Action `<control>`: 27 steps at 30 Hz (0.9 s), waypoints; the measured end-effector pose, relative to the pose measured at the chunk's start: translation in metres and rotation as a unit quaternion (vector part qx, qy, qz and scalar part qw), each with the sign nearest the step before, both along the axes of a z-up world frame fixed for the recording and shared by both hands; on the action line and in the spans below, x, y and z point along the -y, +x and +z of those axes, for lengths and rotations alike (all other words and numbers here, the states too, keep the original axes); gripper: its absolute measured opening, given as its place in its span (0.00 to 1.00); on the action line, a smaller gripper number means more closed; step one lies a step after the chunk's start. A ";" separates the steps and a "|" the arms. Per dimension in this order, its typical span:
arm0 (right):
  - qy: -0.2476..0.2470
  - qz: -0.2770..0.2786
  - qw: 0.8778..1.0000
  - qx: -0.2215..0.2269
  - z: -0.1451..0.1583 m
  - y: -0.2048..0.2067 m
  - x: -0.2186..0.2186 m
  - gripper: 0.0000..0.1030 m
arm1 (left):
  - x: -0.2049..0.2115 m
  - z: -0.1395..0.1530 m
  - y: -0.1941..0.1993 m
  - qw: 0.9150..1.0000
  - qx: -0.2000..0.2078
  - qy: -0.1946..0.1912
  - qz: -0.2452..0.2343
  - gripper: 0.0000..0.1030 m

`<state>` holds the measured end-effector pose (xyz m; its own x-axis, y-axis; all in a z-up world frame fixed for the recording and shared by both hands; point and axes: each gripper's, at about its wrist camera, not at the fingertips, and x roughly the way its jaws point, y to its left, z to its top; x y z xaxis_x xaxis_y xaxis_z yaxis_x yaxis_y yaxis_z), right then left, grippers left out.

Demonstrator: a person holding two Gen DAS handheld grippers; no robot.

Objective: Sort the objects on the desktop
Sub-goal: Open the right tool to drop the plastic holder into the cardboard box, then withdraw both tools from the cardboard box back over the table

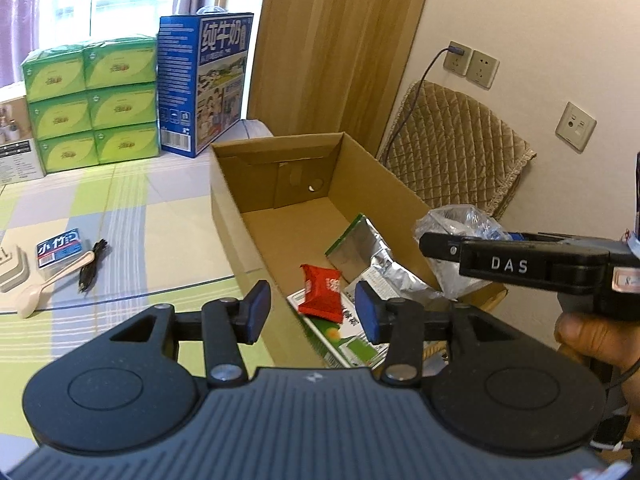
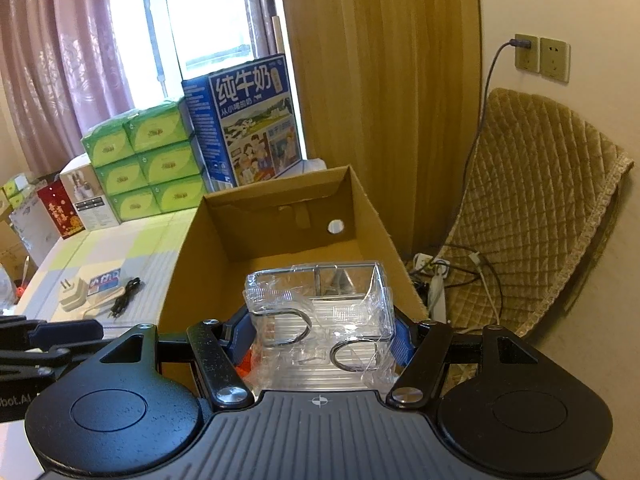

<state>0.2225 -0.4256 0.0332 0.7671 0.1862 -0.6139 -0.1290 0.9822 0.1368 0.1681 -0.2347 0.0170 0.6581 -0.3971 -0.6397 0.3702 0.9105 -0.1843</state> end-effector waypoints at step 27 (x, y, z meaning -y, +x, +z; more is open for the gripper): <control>0.052 -0.014 0.998 0.009 0.003 -0.031 -0.001 0.85 | -0.040 -0.002 -0.019 0.999 -0.005 -0.010 0.035 0.58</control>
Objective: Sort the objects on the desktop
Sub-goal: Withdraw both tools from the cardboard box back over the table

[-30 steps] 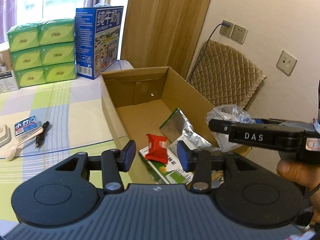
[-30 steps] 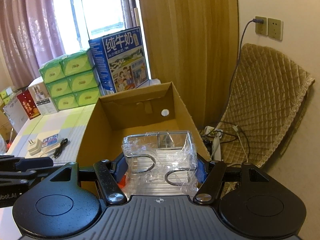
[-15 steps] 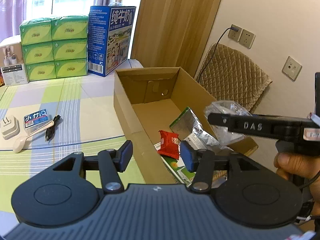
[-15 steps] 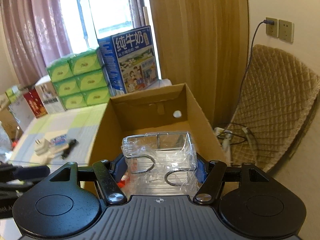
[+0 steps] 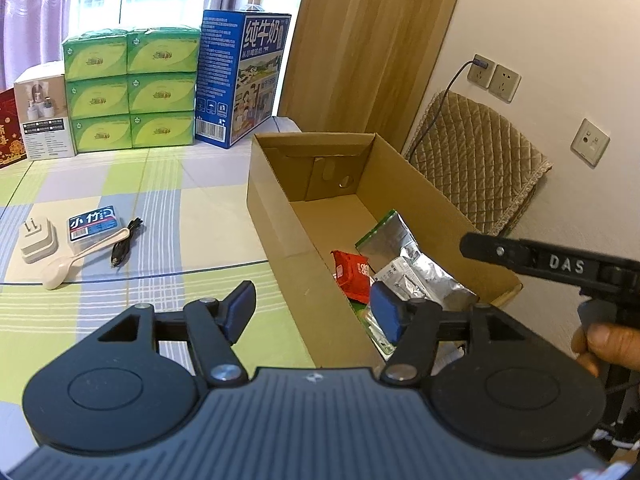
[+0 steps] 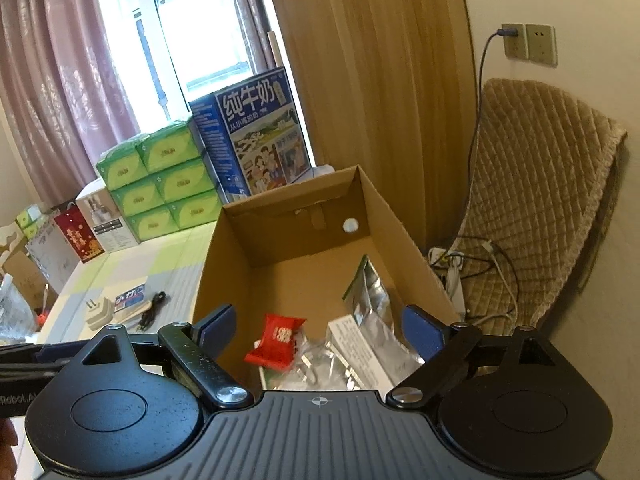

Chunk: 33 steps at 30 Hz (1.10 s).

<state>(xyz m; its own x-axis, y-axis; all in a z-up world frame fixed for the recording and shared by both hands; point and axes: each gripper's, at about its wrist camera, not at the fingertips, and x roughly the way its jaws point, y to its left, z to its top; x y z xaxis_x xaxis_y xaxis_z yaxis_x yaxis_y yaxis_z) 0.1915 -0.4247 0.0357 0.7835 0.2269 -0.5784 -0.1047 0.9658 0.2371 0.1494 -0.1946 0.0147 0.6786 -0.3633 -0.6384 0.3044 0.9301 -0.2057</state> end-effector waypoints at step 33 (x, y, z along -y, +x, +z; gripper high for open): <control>-0.013 0.070 0.997 0.019 0.013 -0.080 -0.090 0.98 | -0.098 0.018 -0.075 0.998 0.019 0.040 0.055 0.93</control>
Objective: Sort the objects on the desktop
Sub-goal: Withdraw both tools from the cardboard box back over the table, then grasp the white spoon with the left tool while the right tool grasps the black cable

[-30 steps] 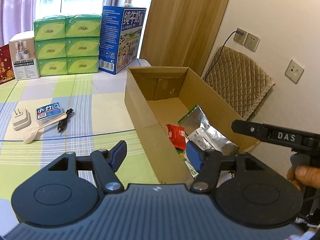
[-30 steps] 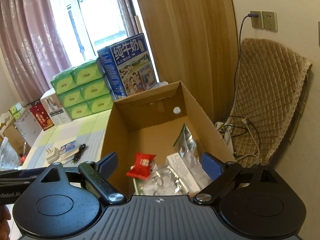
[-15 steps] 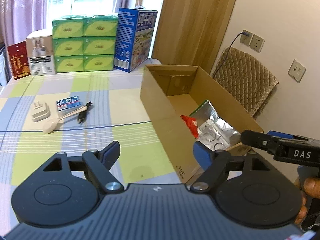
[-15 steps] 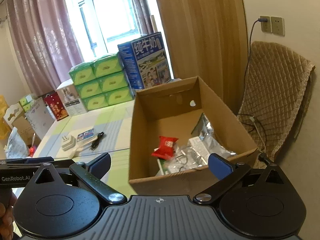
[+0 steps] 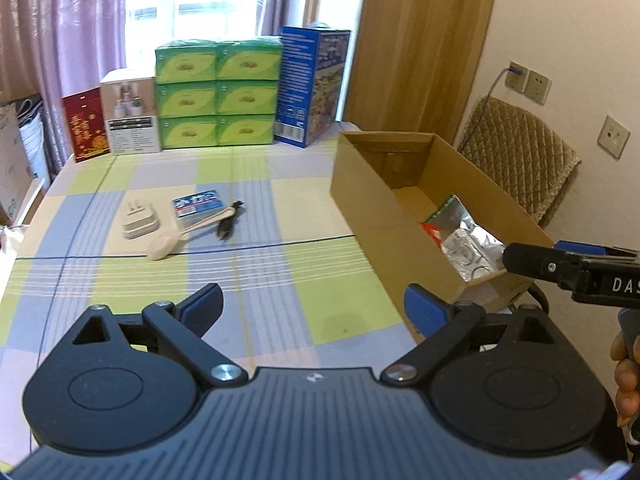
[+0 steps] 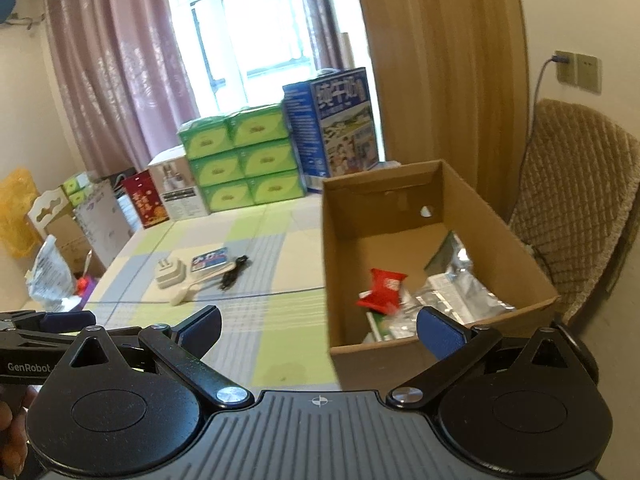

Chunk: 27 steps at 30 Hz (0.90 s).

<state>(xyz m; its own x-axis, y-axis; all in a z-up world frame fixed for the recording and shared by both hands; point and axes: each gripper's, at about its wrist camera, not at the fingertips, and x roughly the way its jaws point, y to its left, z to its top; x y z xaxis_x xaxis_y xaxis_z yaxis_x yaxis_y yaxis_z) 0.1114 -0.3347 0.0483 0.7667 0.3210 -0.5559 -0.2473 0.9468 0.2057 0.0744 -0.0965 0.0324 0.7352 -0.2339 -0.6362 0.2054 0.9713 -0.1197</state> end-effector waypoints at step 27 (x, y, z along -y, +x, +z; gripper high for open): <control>-0.030 0.114 0.993 0.016 -0.016 0.040 -0.126 0.98 | -0.121 -0.022 0.035 0.998 -0.002 0.025 0.061 0.95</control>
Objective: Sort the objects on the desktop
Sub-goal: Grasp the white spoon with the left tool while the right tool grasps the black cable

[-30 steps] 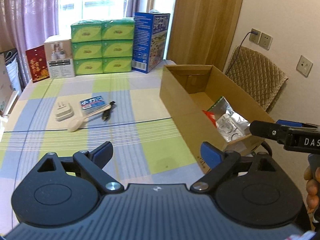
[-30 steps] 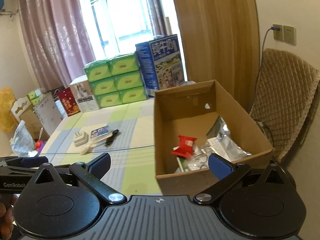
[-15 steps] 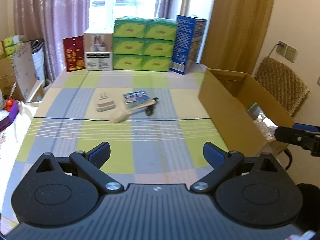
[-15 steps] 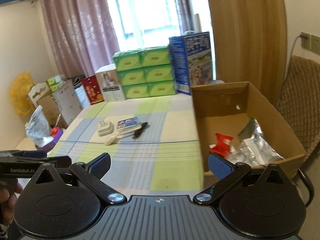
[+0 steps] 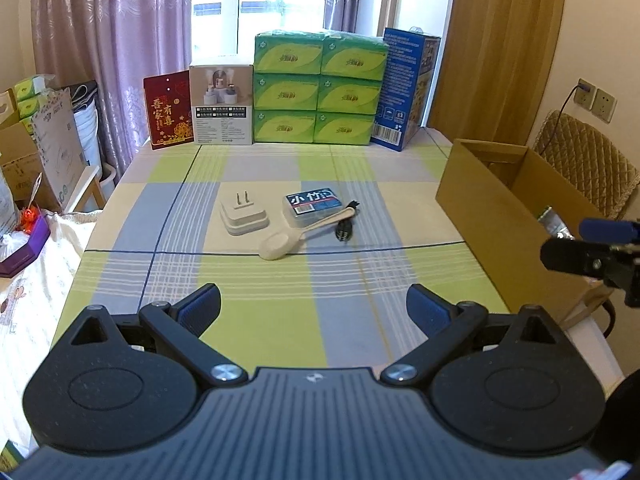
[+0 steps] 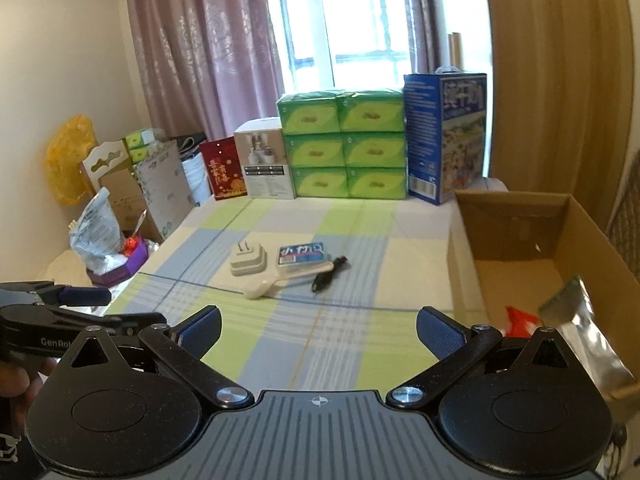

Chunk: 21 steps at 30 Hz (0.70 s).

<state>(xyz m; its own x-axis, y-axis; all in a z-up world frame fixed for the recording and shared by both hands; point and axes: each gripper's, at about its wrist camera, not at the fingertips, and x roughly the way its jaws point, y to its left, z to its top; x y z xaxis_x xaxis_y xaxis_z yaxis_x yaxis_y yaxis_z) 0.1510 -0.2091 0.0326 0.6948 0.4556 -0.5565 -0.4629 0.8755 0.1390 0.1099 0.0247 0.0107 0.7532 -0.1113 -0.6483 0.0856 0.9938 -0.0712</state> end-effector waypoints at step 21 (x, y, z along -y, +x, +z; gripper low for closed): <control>-0.045 0.006 0.997 -0.054 -0.098 0.136 -0.062 0.95 | -0.023 -0.094 0.130 0.993 -0.021 0.068 -0.098 0.87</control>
